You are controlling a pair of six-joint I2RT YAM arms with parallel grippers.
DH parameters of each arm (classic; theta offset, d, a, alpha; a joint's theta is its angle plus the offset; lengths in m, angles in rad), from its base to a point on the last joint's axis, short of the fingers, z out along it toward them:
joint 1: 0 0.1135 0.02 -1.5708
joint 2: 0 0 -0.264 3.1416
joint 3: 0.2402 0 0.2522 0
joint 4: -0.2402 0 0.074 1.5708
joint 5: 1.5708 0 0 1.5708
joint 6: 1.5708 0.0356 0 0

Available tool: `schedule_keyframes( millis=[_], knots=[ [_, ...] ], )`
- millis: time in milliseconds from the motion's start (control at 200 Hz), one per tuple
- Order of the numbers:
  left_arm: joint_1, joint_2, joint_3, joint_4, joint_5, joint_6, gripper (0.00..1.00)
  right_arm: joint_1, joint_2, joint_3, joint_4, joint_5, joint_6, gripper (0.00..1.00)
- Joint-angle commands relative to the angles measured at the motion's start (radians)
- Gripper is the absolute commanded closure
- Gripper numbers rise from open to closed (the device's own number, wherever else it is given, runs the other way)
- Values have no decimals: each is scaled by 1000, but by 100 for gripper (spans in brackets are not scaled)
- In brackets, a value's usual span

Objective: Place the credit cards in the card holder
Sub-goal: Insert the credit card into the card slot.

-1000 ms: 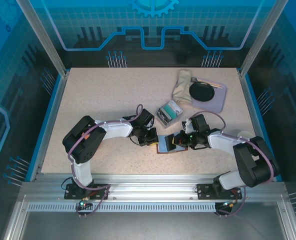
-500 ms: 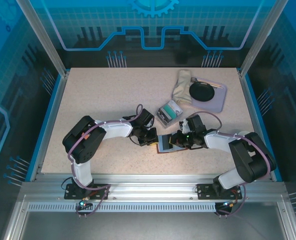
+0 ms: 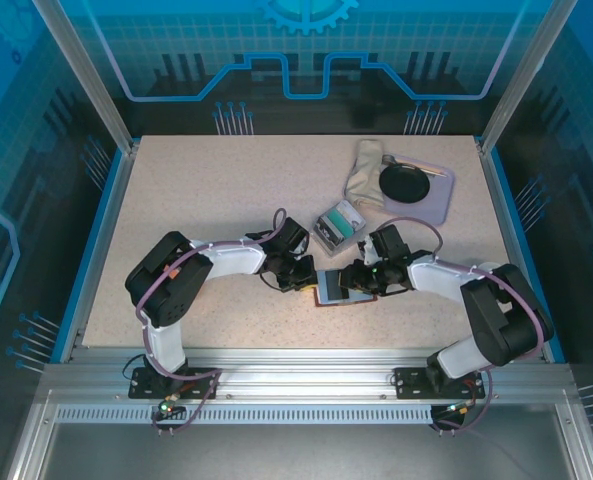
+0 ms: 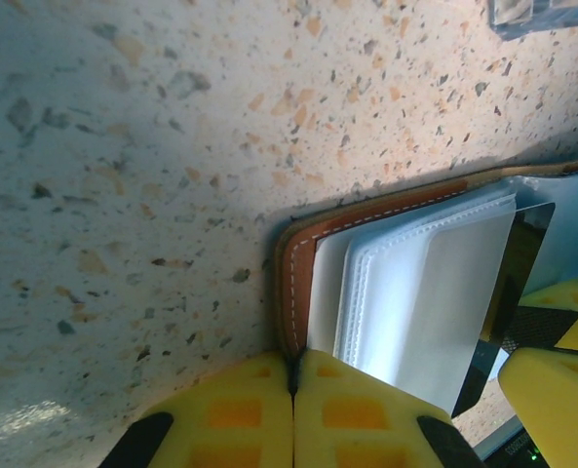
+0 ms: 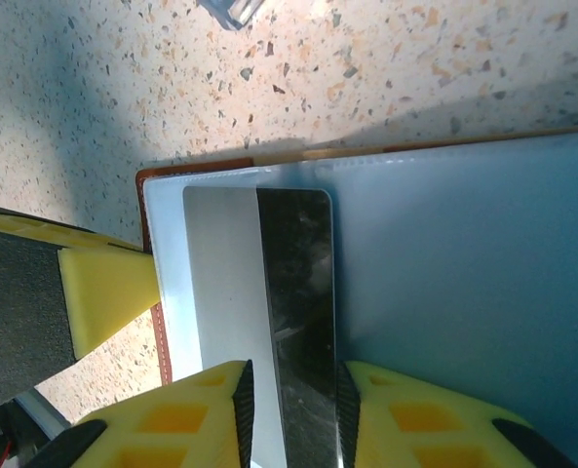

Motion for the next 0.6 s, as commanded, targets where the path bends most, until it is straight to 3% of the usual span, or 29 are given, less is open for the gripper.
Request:
schedule_keyframes(
  millis=[0,195,595],
  knots=[
    [-6,33,-2,-32,-6,4,94,-9,37,24,-32,2,-29,73],
    [-7,39,0,-32,-3,5,94,-9,109,70,-13,-44,-72,87],
    [-7,42,15,-52,-13,17,95,9,185,117,48,-176,-85,87]
  ],
)
